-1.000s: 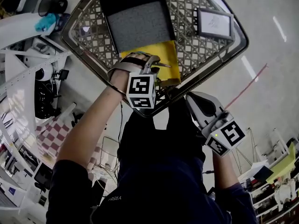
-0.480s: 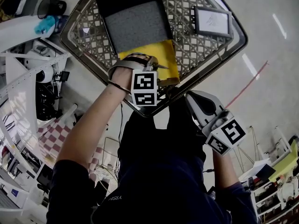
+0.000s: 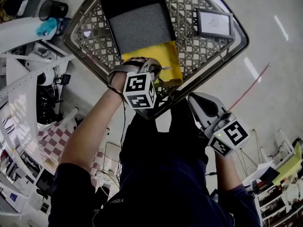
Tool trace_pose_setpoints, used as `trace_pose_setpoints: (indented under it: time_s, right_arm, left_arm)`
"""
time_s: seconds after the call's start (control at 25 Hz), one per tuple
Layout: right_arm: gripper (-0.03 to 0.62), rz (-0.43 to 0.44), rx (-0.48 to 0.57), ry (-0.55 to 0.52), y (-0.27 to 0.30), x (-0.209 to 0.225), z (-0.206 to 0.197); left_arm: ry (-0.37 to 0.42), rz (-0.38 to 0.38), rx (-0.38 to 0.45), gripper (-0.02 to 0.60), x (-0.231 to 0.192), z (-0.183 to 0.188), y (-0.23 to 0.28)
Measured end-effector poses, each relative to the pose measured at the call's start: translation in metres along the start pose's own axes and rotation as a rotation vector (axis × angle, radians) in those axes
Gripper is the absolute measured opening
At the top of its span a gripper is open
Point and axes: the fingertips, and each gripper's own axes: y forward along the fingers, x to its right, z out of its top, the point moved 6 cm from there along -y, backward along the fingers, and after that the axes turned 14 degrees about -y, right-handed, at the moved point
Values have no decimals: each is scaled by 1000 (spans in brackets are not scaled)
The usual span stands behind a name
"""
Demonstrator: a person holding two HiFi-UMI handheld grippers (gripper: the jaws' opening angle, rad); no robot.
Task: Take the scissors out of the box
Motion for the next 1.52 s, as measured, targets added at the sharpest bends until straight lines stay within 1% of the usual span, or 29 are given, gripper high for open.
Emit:
trace_pose_setpoints:
  time_s: [0.16,0.36,0.6,0.76,1.04,1.32,1.52]
  right_arm:
    - [17,-1,1,-19,1,-8,6]
    - [17,12,17,-31,5,-19,20]
    - [17,20,19,-83,7,-35,41]
    - [17,27,28,-126,8,-47,60]
    - [17,26,34,-192,11,-64,85]
    - [17,10,36,-243,13,-74,99]
    - [17,5,42,-286,13,-83,108]
  left_arm:
    - [-76,16,97,74,-2,1,-20]
    - [-135,47,192,74,-3,-2,-50]
    - [-224,87,335,74,-5,4,-99]
    - [-275,115,415,74,-5,7,-129]
    - [-341,156,537,74,-1,5,-176]
    - [-406,179,652,74,4,1,-216]
    - [-433,194,734,74,6,4,-243]
